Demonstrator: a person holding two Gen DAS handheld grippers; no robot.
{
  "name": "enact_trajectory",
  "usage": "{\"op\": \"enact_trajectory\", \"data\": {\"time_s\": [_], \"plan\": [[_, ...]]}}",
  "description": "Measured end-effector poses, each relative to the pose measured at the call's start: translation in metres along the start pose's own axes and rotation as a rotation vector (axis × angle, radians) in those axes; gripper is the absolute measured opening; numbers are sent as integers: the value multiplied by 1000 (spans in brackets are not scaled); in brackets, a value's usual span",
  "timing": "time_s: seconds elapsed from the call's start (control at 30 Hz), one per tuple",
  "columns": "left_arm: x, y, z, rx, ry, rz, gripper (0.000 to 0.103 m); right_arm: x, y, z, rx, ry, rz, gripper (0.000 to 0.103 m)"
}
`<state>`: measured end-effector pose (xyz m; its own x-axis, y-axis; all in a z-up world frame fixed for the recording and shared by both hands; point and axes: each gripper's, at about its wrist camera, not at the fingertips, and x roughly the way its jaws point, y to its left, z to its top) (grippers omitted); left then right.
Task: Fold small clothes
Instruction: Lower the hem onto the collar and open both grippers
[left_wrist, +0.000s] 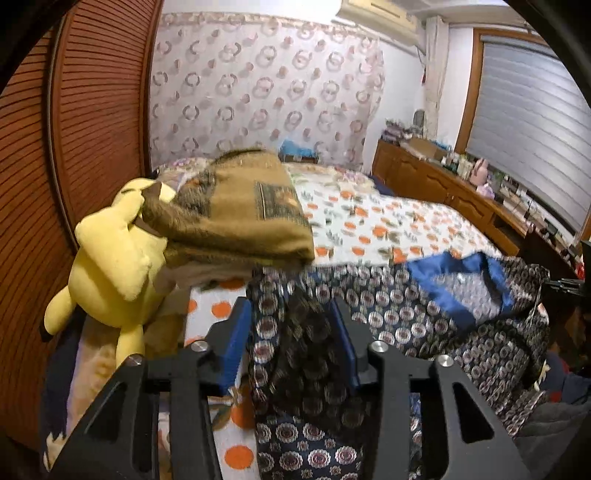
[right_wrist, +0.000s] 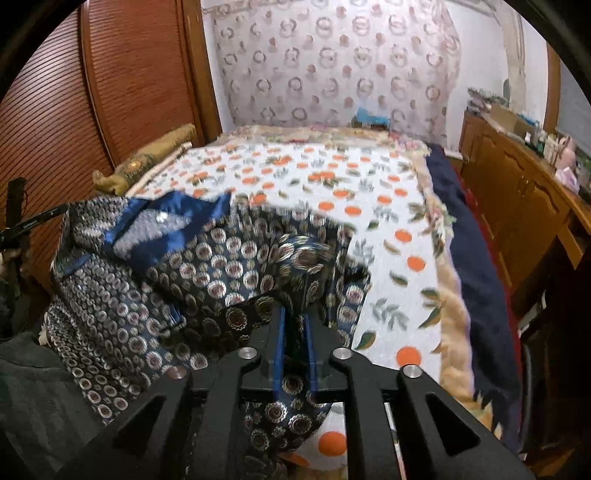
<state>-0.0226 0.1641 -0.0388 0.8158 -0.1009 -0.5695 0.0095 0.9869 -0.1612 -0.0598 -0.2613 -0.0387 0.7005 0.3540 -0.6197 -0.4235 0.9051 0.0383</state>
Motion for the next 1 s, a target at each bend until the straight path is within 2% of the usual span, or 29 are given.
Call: {"op": "enact_trajectory", "data": {"time_s": [0.03,0.07,0.1,0.17,0.23,0.47,0.63,0.67,0.8,0.87,1.0], "plan": [[-1,1,4,1,-3,1,53,-5,0,2,-3,-12,-9,32],[-1,1,6,2,-8,4,65,-9,-1,6,-5,-30,-21,45],[-1,1,9,2,-17,8,75,-13,-3,8,-6,-46,-28,51],[3,3,16,1,-27,-1,80,-16,-9,15,-2,-64,-46,52],[11,5,23,-2,-19,5,80,-12,-12,20,-8,-65,-66,52],[42,18,44,52,5,18,80,23,-33,41,33,-55,-70,52],[63,35,44,54,74,14,80,58,-35,47,58,-7,-42,52],[67,39,43,47,91,-2,77,63,-35,48,62,-4,-26,52],[81,46,37,25,156,-40,53,76,-28,51,54,18,10,52],[87,46,34,25,183,-48,49,83,-25,51,46,31,19,52],[96,43,28,27,220,-53,49,98,-23,49,30,77,8,52]]}}
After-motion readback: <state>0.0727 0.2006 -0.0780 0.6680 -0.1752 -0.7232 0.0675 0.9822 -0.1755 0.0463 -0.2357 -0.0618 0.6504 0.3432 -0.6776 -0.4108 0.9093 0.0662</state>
